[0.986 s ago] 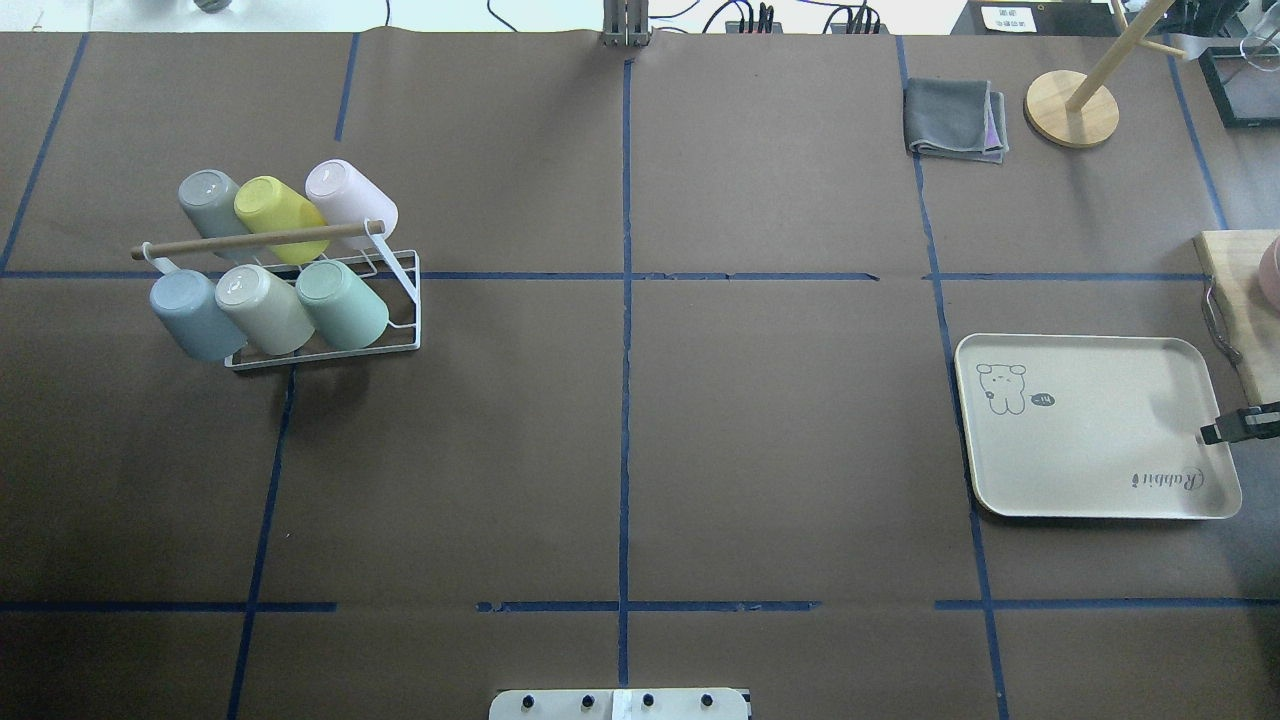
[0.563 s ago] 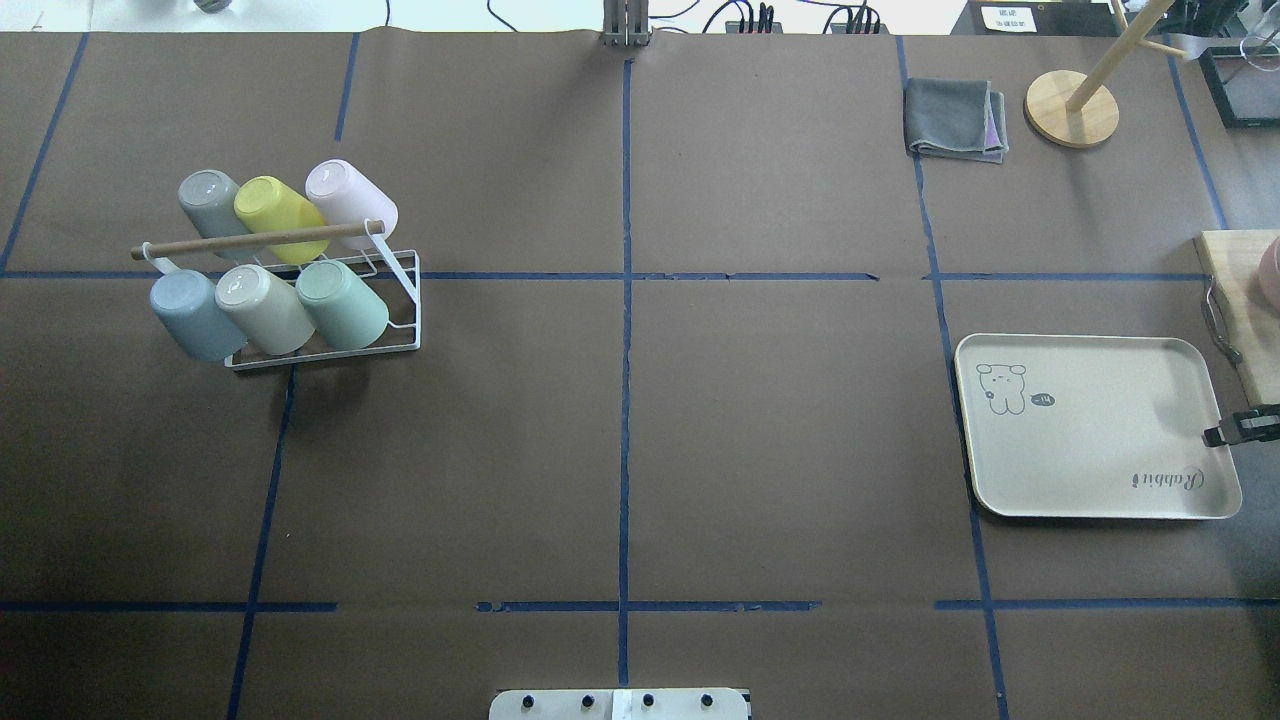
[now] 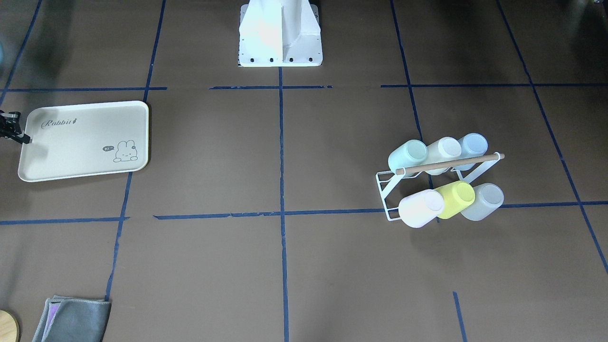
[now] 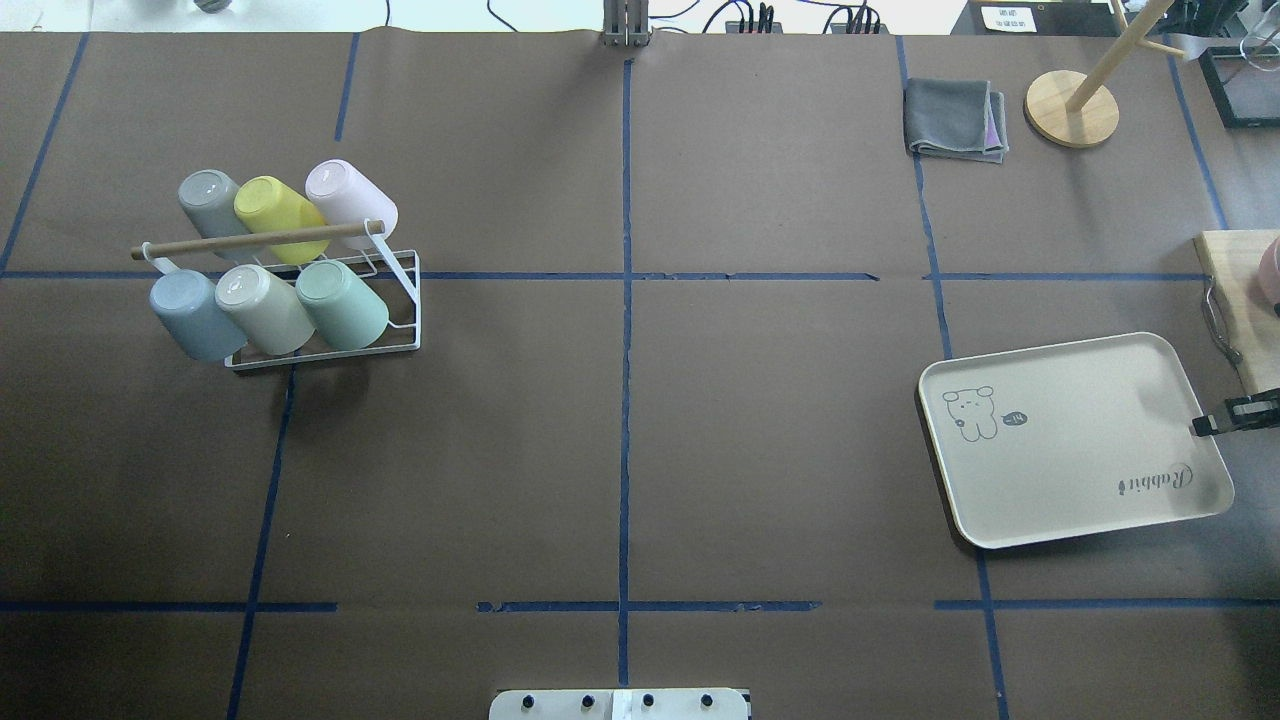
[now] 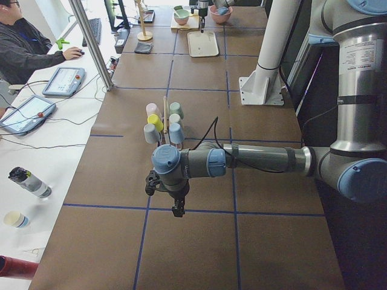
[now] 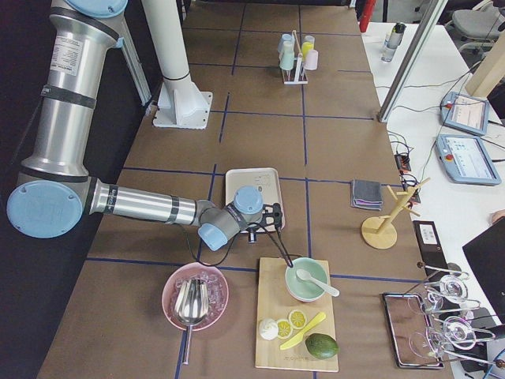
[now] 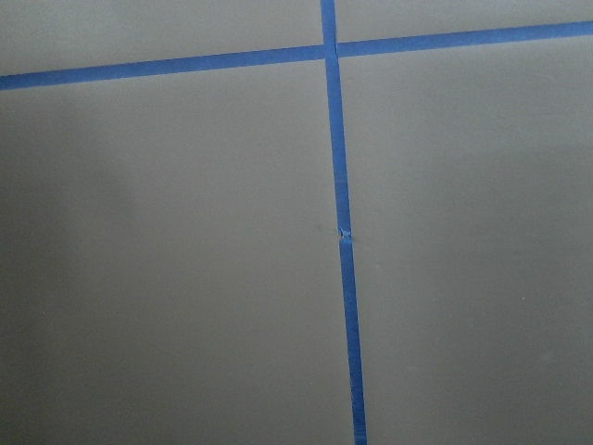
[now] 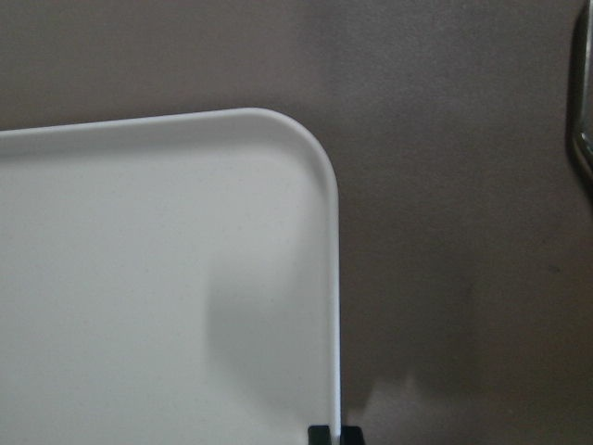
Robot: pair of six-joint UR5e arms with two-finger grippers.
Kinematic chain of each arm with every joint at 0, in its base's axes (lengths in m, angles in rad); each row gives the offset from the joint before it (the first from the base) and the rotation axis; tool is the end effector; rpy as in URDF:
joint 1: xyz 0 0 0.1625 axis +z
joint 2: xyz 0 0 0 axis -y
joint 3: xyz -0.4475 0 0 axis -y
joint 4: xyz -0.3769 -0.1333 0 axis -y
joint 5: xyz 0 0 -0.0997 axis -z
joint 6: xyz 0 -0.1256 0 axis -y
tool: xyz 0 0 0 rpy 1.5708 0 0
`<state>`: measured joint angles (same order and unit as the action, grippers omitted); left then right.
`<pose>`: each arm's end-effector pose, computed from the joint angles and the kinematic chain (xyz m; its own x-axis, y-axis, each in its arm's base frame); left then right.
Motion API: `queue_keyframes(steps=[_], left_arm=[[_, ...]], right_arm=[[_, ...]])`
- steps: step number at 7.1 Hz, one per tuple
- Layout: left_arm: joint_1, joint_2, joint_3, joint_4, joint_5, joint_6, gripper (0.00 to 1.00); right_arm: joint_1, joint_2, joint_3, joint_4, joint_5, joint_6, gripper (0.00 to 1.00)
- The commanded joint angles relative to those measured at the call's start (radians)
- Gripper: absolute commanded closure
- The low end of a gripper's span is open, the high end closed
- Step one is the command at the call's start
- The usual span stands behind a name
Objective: Pick up and place green cup on tray
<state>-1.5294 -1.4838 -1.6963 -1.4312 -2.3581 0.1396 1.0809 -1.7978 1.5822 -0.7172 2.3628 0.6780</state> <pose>-0.0266 -0.4295 0.6920 0.6955 0.0965 -0.7120 -0.1393 0.9902 -0.0019 -0.1495 -0.3737 0.6906 0.5644 -0.1041 0.8189 0.0307 0.9940 0.1052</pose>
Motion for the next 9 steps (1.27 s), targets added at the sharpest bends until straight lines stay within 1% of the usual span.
queue_keyframes(steps=[1, 2, 3, 4, 5, 6, 7, 8, 9], left_arm=[[0.0, -0.006, -0.006, -0.002, 0.0, 0.0, 0.0], [0.0, -0.006, -0.012, -0.003, 0.0, -0.002, 0.0], [0.0, -0.009, -0.014, -0.005, -0.006, -0.002, 0.0], [0.0, -0.009, -0.016, -0.005, -0.007, -0.002, 0.0], [0.0, -0.009, -0.014, -0.005, -0.007, -0.005, 0.0], [0.0, -0.009, -0.016, -0.005, -0.009, -0.005, 0.0], [0.0, -0.009, -0.017, -0.005, -0.009, -0.005, 0.0], [0.002, -0.009, -0.017, -0.006, -0.009, -0.005, 0.0], [0.008, -0.012, -0.01, -0.006, -0.009, -0.005, 0.0]], right_arm=[[0.016, 0.096, 0.105, -0.169, 0.015, 0.006, 1.0], [0.016, 0.177, 0.105, -0.218, 0.021, 0.006, 1.0], [0.011, 0.243, 0.117, -0.252, 0.016, 0.068, 1.0], [-0.04, 0.289, 0.154, -0.257, 0.003, 0.239, 1.0], [-0.124, 0.322, 0.204, -0.258, -0.066, 0.352, 1.0], [-0.227, 0.366, 0.235, -0.266, -0.164, 0.445, 1.0], [-0.318, 0.417, 0.236, -0.272, -0.233, 0.533, 1.0], [-0.402, 0.442, 0.243, -0.272, -0.317, 0.62, 1.0], [-0.474, 0.454, 0.249, -0.277, -0.374, 0.662, 1.0]])
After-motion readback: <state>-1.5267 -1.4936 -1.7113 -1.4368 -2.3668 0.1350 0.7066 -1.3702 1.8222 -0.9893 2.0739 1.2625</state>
